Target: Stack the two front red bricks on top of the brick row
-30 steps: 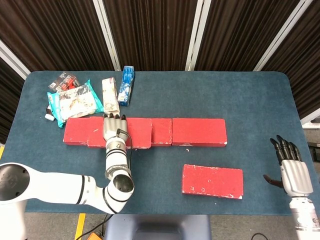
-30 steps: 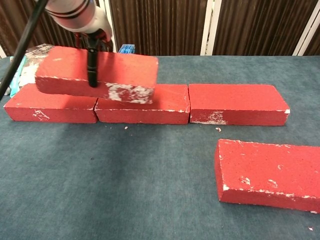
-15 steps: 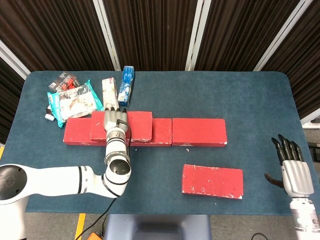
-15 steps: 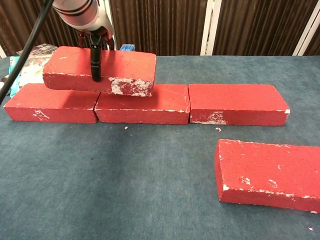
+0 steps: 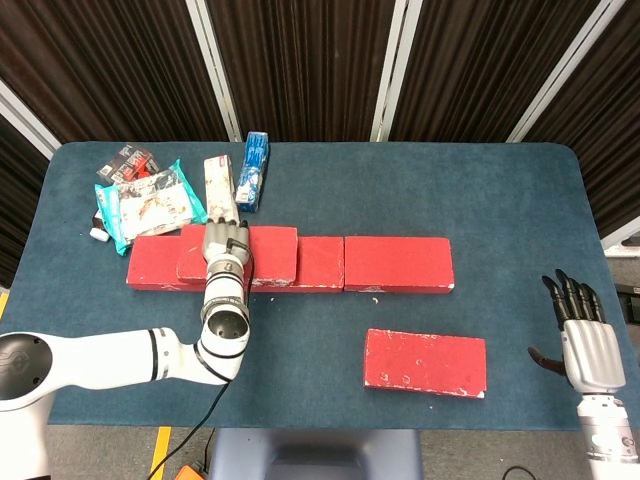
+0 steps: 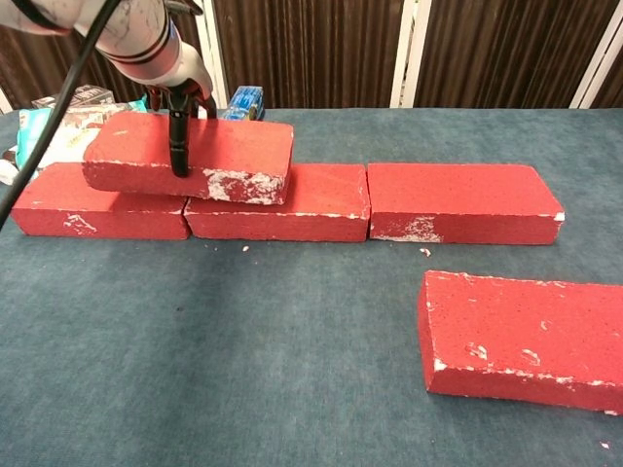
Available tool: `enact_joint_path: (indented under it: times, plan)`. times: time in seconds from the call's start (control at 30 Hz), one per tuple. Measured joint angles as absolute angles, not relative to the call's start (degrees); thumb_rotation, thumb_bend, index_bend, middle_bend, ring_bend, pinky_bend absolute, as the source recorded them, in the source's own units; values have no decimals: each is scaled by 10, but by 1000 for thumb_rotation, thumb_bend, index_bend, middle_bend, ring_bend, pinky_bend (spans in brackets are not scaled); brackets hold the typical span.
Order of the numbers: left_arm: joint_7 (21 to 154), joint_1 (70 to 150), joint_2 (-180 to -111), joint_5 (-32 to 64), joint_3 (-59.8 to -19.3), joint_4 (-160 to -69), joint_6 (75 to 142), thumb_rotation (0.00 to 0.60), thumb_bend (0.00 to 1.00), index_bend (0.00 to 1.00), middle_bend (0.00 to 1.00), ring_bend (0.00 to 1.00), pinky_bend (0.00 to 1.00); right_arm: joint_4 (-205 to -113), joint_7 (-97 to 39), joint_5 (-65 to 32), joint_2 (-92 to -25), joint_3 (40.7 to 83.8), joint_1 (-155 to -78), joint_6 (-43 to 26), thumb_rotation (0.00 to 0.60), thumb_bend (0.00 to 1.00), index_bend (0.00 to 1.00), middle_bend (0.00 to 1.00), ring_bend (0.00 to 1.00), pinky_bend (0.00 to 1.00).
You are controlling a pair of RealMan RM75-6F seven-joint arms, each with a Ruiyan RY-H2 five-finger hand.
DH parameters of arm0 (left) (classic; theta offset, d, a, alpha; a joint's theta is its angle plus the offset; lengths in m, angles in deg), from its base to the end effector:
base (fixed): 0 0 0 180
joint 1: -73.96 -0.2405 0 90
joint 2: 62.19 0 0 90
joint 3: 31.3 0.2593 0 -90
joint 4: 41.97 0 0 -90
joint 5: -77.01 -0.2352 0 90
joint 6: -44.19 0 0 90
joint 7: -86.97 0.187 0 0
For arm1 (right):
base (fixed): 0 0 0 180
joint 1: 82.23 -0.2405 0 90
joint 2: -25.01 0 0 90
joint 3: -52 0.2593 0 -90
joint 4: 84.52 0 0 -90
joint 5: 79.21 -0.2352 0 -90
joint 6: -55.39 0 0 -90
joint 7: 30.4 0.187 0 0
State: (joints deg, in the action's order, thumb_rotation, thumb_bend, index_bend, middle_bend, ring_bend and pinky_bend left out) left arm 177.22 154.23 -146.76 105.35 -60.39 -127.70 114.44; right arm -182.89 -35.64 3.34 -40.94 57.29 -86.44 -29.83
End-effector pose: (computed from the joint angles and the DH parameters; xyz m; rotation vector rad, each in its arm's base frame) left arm -0.0129 0.4661 -0.0075 -1.7084 -0.9529 -0.0771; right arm -0.3044 -0.2302 0.1278 1.3022 -0.9445 0.9314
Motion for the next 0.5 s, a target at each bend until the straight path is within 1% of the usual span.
enact_joint_path:
  times: [0.5]
  plan:
    - [1779, 1527, -1477, 1043, -600, -1263, 1132, 600, 231, 0, 84, 0, 92, -1831, -369, 26, -413, 571, -868, -286, 600, 0, 0, 0, 0, 0]
